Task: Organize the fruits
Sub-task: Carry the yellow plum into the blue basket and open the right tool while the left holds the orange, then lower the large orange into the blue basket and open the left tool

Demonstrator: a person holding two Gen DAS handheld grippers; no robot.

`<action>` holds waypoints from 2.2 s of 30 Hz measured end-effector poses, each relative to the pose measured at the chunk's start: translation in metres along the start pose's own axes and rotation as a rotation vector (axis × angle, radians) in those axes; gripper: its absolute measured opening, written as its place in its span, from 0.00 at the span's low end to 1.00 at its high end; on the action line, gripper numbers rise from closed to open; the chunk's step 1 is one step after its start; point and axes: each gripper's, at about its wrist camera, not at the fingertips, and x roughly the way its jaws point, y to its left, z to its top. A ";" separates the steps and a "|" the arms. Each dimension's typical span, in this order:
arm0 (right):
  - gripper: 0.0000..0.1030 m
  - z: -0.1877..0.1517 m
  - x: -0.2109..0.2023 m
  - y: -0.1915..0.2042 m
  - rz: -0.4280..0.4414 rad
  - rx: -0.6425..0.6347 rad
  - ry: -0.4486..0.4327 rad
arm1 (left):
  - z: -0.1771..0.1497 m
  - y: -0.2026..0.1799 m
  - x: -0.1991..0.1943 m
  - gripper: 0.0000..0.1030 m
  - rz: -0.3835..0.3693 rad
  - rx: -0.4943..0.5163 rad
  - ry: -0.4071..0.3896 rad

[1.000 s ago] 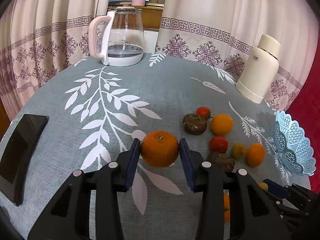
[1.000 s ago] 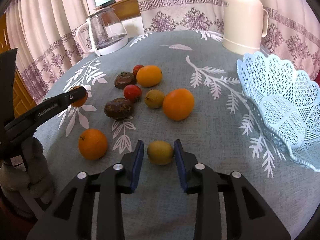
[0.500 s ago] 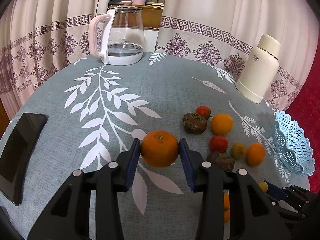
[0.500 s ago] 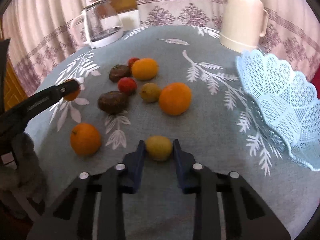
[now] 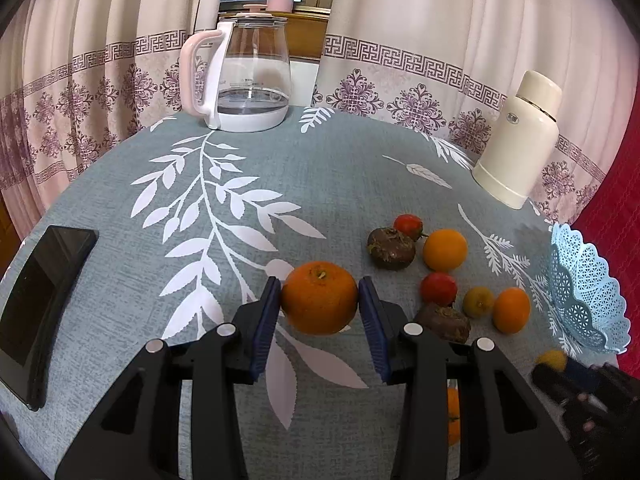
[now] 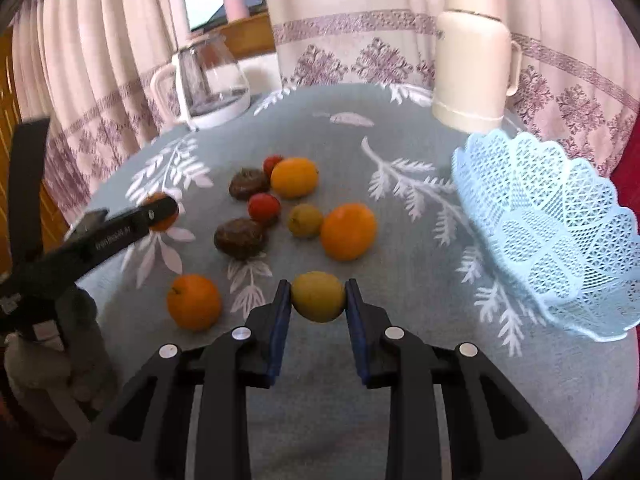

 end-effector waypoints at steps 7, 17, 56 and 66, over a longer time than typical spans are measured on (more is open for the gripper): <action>0.27 0.013 -0.033 -0.031 -0.065 0.078 -0.102 | 0.001 0.000 -0.002 0.40 0.010 0.001 -0.006; 0.27 0.020 -0.058 -0.097 -0.199 0.200 -0.163 | 0.004 0.002 -0.016 0.40 0.039 -0.006 -0.025; 0.48 -0.004 -0.079 -0.160 -0.390 0.386 -0.316 | 0.020 -0.177 -0.047 0.40 -0.262 0.270 -0.018; 0.53 -0.009 -0.078 -0.167 -0.382 0.424 -0.315 | 0.009 -0.243 -0.025 0.40 -0.359 0.375 0.027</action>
